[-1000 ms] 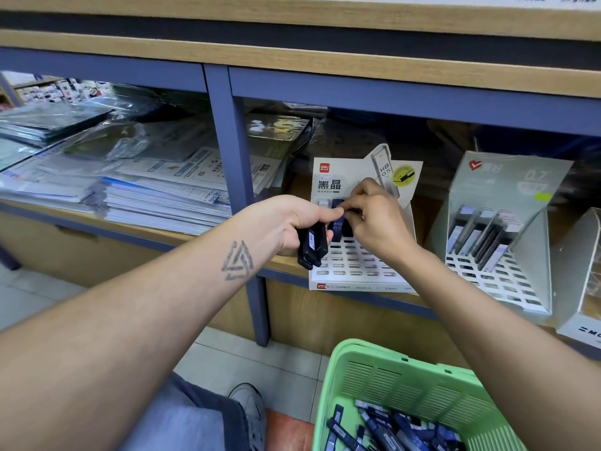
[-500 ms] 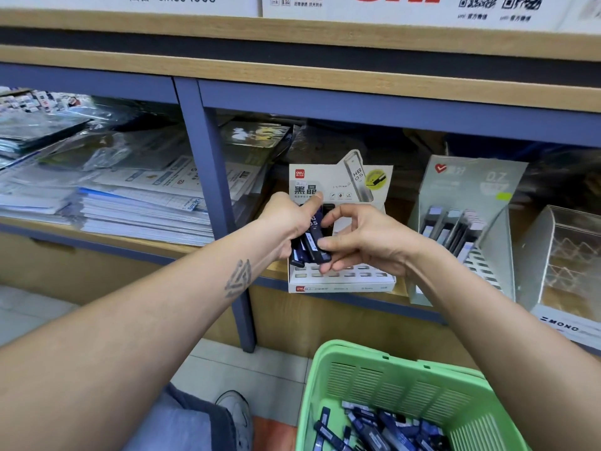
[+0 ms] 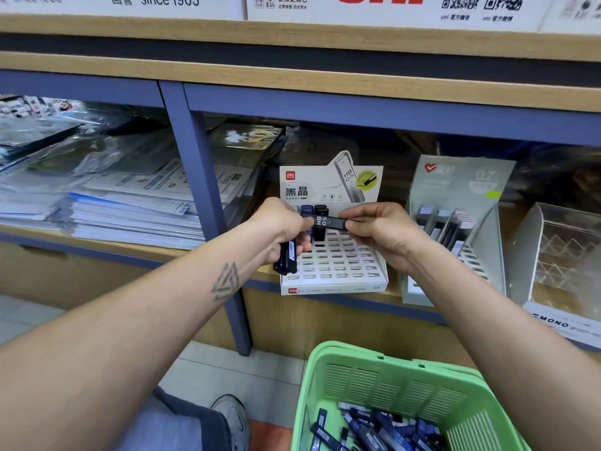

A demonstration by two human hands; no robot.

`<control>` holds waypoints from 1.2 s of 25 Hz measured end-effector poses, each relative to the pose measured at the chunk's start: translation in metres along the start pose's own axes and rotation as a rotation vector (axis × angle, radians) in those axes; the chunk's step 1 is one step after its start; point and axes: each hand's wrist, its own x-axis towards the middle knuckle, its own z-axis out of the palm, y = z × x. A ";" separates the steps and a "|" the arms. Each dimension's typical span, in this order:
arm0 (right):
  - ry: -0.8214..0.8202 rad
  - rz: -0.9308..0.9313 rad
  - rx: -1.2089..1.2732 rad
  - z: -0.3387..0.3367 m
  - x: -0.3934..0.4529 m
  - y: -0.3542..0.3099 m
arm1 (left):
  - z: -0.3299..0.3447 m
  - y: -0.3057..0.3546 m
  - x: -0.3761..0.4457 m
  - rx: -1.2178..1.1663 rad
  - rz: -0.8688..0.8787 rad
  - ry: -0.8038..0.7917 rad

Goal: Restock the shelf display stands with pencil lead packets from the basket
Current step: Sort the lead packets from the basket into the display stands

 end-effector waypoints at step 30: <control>0.074 -0.560 -0.635 0.029 0.031 0.024 | -0.004 -0.005 0.003 -0.006 -0.193 -0.306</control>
